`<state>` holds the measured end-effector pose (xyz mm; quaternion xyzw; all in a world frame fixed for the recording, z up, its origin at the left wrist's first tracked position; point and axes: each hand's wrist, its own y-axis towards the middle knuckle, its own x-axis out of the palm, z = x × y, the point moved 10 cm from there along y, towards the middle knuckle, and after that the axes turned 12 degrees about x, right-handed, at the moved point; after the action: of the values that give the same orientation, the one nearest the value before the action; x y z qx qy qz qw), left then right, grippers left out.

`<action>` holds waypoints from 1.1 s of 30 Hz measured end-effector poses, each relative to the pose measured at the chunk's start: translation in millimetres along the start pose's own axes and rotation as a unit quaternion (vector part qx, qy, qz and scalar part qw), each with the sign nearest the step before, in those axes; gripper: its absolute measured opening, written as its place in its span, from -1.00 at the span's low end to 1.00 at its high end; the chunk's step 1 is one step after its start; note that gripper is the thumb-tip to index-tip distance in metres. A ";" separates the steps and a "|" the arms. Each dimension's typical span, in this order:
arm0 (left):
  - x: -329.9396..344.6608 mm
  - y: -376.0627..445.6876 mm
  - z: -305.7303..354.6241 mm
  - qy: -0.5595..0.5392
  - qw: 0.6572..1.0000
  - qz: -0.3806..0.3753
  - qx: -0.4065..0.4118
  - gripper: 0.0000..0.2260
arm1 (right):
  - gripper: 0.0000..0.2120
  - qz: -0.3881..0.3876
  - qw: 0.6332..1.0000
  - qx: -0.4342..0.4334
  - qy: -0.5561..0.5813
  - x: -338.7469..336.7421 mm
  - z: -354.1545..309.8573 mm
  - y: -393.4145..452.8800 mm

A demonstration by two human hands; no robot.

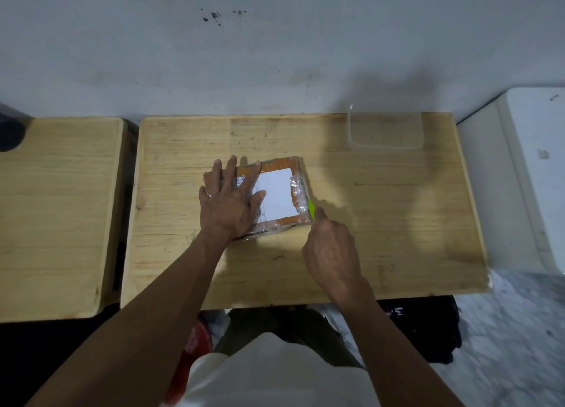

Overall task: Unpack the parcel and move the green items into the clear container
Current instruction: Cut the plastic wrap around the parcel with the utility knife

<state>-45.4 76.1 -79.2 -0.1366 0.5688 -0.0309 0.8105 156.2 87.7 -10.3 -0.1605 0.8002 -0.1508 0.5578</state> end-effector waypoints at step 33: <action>-1.4 -2.4 2.2 -0.005 1.000 -0.004 0.005 -0.48 | -0.67 -0.079 0.985 0.090 0.127 1.7 46.0 -19.0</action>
<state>-43.5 74.5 -76.6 -0.1351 0.5643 -0.0368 0.8136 200.7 66.9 -19.0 -0.1522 0.8326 -0.2851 0.4499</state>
